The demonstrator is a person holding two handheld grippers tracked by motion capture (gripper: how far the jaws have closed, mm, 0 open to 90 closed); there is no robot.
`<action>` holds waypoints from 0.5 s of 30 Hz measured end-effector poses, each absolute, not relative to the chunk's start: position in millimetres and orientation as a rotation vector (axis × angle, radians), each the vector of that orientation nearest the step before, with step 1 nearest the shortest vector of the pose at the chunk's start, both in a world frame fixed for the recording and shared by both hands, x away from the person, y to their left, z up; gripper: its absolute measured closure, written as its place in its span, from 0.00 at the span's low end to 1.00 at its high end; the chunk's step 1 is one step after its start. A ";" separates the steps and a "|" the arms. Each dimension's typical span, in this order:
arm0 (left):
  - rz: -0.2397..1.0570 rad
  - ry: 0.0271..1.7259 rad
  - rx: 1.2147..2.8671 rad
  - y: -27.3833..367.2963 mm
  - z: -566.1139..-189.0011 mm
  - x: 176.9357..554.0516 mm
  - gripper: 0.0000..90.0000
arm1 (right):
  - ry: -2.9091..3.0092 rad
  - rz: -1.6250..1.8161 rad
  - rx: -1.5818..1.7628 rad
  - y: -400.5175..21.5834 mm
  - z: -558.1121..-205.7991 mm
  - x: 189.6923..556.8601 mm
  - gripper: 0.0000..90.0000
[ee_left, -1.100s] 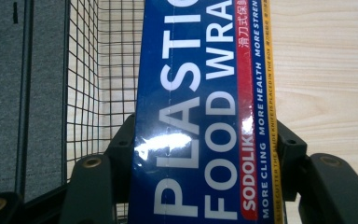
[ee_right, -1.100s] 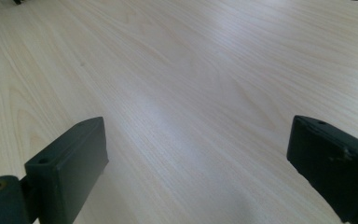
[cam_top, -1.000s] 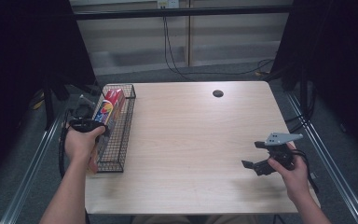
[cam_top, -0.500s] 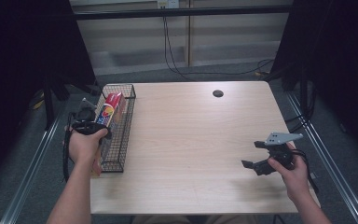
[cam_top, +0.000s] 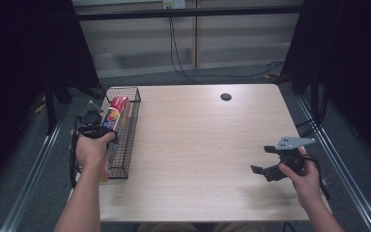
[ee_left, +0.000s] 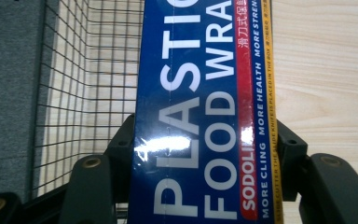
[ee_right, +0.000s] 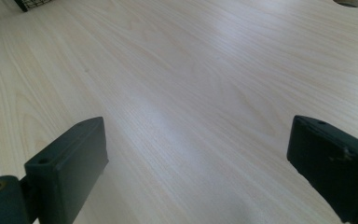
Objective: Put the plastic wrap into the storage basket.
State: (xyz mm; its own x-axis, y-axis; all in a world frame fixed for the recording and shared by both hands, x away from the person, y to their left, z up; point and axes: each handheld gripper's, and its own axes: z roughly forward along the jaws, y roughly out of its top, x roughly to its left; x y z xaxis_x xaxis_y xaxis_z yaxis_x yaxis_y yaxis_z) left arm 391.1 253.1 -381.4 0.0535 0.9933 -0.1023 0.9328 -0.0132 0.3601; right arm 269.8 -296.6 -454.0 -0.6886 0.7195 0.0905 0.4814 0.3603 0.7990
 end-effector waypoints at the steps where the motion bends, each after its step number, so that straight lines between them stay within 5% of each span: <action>1: 0.248 1.939 2.003 252.2 -381.9 391.4 0.47 | 2.350 1.237 1.067 -296.7 -454.0 269.8 0.05; 15: 0.231 1.946 2.010 240.7 -388.5 394.3 0.46 | 2.350 1.239 1.062 -296.4 -454.1 269.4 0.05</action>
State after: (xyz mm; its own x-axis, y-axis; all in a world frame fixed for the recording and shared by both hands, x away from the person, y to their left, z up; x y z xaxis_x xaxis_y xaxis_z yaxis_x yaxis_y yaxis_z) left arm 394.3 240.7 -388.5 0.0523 0.9922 -0.1132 0.9382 -0.0100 0.3460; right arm 269.4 -296.4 -454.1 -0.6904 0.7181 0.0877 0.4781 0.3619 0.8003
